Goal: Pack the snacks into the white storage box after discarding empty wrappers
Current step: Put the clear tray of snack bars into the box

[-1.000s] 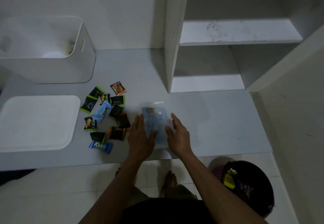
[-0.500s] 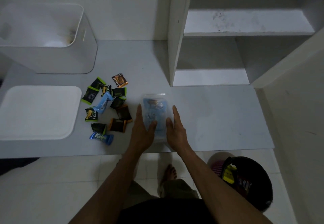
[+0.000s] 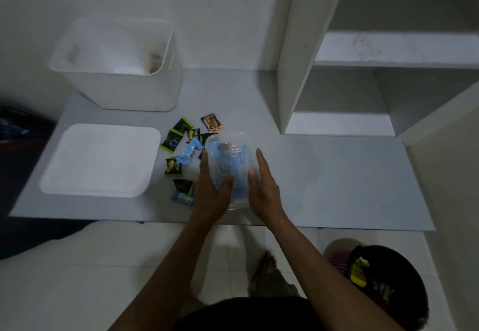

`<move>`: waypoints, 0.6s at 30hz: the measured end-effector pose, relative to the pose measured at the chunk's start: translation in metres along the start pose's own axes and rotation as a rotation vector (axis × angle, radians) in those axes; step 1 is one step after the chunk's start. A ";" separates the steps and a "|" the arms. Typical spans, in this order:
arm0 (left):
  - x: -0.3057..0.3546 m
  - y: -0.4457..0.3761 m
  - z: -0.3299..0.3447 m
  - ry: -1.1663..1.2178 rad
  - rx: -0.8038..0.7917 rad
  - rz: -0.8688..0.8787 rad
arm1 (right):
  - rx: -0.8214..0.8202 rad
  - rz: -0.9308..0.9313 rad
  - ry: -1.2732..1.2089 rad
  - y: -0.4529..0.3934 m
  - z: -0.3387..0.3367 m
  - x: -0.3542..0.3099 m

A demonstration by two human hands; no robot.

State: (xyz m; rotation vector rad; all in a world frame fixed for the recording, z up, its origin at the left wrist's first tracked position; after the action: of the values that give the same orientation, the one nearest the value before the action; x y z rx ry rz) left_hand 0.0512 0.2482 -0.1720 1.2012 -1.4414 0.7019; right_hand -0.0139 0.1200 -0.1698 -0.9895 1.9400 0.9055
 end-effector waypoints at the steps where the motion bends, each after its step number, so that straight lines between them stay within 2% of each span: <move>1: 0.003 -0.001 -0.015 0.016 0.009 -0.002 | 0.002 -0.002 -0.006 0.000 0.008 -0.013; 6: 0.019 -0.006 -0.113 0.036 0.107 0.066 | 0.016 -0.045 -0.041 0.007 0.069 -0.082; 9: 0.018 -0.005 -0.176 0.074 0.141 0.046 | 0.025 -0.081 -0.069 0.017 0.118 -0.118; 14: 0.007 0.001 -0.262 0.140 0.162 0.039 | 0.053 -0.106 -0.089 0.033 0.189 -0.159; 18: 0.010 -0.003 -0.308 0.192 0.155 0.033 | 0.067 -0.133 -0.103 0.038 0.219 -0.192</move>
State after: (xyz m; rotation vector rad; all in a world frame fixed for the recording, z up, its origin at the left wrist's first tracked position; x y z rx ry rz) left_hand 0.1637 0.5221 -0.0874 1.1946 -1.2675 0.9404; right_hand 0.0991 0.3814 -0.0963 -1.0004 1.7853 0.7961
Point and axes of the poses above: each hand's wrist, its own y-axis away from the middle knuckle, its own z-axis out of the palm, x = y × z, the point moved 7 cm from there along -y, towards the middle knuckle, and after that the axes turned 9 degrees about y, right-handed, at the moved point
